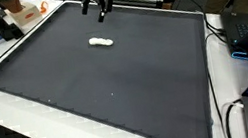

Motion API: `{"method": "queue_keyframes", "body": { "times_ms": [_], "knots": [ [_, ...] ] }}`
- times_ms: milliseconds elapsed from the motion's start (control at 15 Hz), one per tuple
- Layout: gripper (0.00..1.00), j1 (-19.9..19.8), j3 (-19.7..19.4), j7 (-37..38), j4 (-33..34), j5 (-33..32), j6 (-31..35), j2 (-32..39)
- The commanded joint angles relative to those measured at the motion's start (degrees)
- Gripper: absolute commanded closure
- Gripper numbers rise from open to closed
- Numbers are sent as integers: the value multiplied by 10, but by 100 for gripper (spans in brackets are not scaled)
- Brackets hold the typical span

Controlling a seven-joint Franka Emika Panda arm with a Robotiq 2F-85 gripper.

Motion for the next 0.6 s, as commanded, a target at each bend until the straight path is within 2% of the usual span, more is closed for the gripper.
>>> {"method": "queue_keyframes", "body": {
  "times_ms": [0,67,133,333,533],
  "knots": [
    [0,0,0,0,0,0,0,1],
    [0,0,0,0,0,0,0,1],
    [0,-6,4,-42,10,26,-8,15],
    [0,-18,4,-104,35,64,-25,38],
    [0,-48,12,-186,69,121,-46,53]
  ]
}}
